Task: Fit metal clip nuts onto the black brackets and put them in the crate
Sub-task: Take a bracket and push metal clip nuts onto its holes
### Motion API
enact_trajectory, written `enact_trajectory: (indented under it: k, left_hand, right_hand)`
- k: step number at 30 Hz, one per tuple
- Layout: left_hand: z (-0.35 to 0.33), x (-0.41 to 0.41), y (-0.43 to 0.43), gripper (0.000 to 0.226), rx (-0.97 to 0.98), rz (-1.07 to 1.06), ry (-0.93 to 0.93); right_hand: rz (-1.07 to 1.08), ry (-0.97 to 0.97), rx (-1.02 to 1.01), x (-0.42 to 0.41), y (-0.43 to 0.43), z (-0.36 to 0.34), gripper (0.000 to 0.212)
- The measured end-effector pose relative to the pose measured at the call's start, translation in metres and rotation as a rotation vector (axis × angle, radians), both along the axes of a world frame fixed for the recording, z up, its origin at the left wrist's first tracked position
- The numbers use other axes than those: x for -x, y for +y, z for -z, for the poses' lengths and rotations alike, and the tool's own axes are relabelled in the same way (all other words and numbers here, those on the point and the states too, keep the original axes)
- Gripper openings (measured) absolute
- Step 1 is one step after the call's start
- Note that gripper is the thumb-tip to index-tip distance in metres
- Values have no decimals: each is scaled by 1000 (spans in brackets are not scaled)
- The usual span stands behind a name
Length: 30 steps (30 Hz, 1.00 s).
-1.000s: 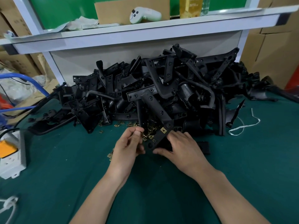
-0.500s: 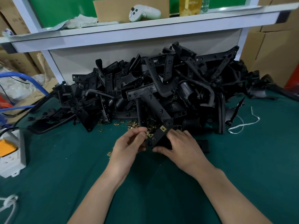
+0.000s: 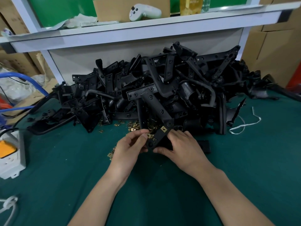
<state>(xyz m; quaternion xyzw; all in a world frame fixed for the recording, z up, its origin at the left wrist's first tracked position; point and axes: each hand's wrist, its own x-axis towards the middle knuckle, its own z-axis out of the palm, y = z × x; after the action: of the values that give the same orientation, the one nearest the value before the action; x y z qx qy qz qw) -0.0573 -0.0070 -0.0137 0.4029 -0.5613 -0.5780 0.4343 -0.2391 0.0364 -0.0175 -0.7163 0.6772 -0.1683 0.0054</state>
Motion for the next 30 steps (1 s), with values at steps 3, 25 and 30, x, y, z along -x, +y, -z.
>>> enact_trajectory:
  k: [3,25,30]
  left_hand:
    - [0,0,0,17,-8,11,1]
    - [-4,9,18,30,233,1,-191]
    - [2,12,21,38,433,-94,-369]
  right_hand:
    - [-1,7,-2,0,1,0,72]
    - [13,33,33,-1,1,0,67]
    - [28,26,34,-1,-1,2,59]
